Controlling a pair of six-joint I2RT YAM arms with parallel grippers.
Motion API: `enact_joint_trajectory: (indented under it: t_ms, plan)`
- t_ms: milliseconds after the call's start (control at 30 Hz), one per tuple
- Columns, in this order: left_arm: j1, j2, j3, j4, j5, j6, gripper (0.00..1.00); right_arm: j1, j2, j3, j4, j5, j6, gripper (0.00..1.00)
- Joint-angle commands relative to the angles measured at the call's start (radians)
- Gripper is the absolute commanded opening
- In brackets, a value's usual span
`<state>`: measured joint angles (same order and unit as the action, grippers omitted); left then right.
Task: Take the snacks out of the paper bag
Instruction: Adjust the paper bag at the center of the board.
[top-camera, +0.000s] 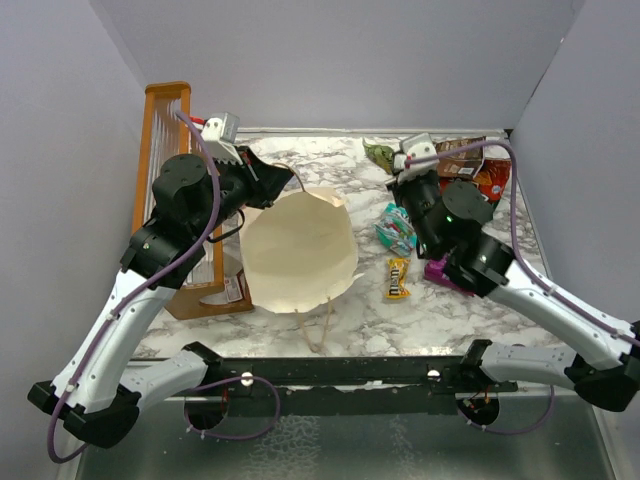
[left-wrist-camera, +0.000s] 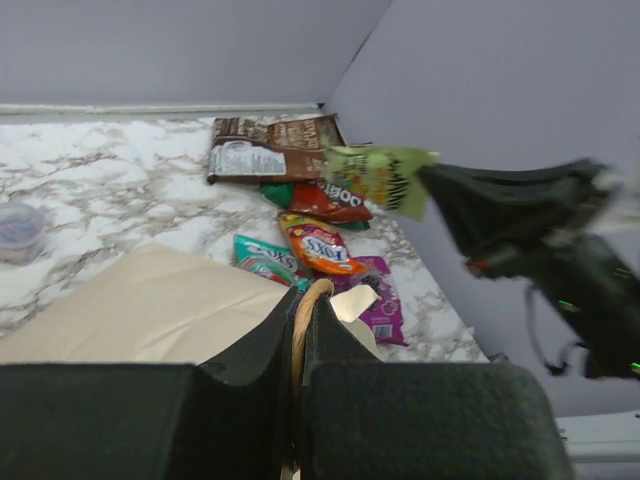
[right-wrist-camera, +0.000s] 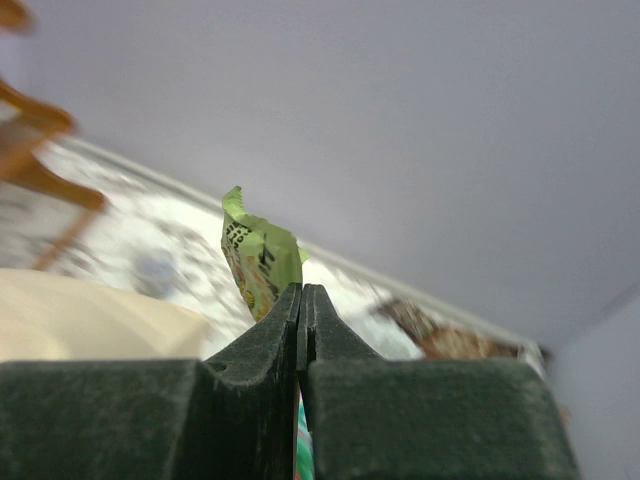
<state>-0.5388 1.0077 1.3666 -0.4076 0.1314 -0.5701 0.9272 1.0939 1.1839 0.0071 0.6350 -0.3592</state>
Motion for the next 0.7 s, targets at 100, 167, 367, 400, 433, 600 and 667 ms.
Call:
enact_joint_trajectory:
  t_ms: [100, 167, 367, 400, 433, 600, 667]
  plan:
    - [-0.001, -0.007, 0.097, -0.008, 0.092, -0.102, 0.0, -0.329, 0.044, -0.142, -0.194, -0.287, 0.458, 0.01]
    - [-0.001, -0.01, 0.07, 0.003, 0.085, -0.131, 0.0, -0.377, 0.037, -0.229, -0.161, -0.383, 0.539, 0.01]
    - [-0.001, 0.012, -0.046, 0.029, 0.095, -0.171, 0.0, -0.462, 0.034, -0.417, -0.08, -0.514, 0.659, 0.01]
    - [-0.001, 0.013, -0.058, 0.018, 0.077, -0.165, 0.0, -0.462, 0.041, -0.429, -0.083, -0.494, 0.653, 0.01]
    - [-0.002, 0.01, -0.067, 0.006, 0.059, -0.16, 0.0, -0.462, 0.049, -0.435, -0.095, -0.464, 0.65, 0.01]
    - [0.0, -0.033, -0.098, -0.051, -0.033, -0.115, 0.0, -0.462, 0.028, -0.447, -0.15, -0.371, 0.603, 0.01]
    - [0.0, -0.053, -0.1, -0.079, -0.082, -0.09, 0.0, -0.462, 0.003, -0.434, -0.173, -0.344, 0.576, 0.01]
